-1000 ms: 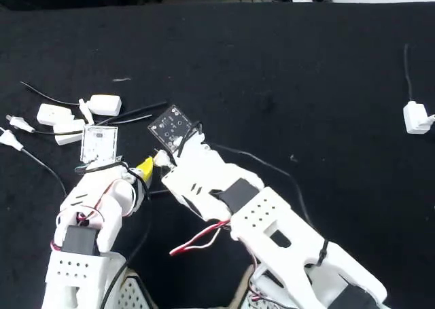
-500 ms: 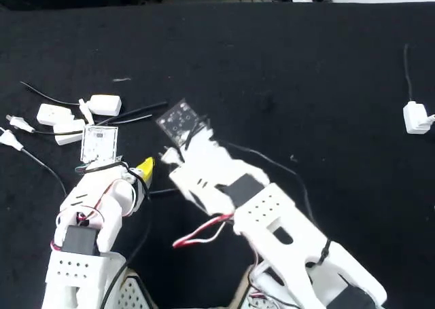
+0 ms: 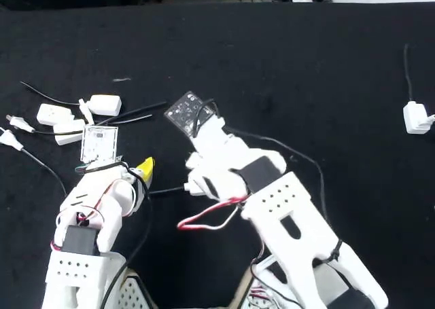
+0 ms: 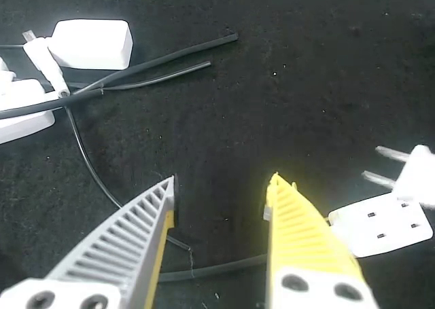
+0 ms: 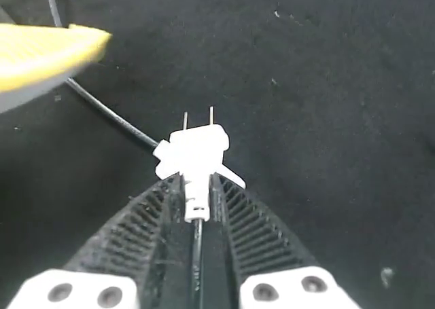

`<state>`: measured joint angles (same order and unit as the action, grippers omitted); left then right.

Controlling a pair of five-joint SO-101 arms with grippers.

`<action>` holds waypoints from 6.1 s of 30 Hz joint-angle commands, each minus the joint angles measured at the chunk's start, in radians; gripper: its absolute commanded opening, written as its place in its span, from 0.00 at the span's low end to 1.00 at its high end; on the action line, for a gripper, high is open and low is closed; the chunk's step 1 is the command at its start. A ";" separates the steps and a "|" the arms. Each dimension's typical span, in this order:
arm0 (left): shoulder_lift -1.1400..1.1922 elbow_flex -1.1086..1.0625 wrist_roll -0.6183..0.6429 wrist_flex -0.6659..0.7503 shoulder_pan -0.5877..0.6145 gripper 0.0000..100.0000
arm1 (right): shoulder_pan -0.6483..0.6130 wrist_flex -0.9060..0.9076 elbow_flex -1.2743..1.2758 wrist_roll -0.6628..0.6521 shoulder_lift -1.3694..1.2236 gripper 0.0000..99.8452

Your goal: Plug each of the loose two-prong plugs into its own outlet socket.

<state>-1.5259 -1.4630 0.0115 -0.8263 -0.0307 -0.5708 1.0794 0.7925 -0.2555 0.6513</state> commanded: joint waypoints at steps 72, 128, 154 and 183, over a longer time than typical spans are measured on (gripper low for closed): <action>-0.003 0.015 -0.005 0.005 -0.082 0.22 | -0.230 -0.123 -0.045 -0.031 0.030 0.01; -0.002 0.025 -0.012 -0.031 -0.085 0.22 | 0.124 0.318 -0.509 -0.535 -0.530 0.01; -0.002 0.025 -0.012 -0.031 -0.082 0.22 | 0.120 0.489 -0.739 -0.539 -0.694 0.01; -0.003 0.025 -0.012 -0.031 -0.081 0.22 | 0.103 0.333 -0.499 -0.568 -0.550 0.01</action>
<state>-1.5259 -1.4630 0.0100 -0.8539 -0.1074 -0.4634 1.4262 0.2908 -0.8278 0.0468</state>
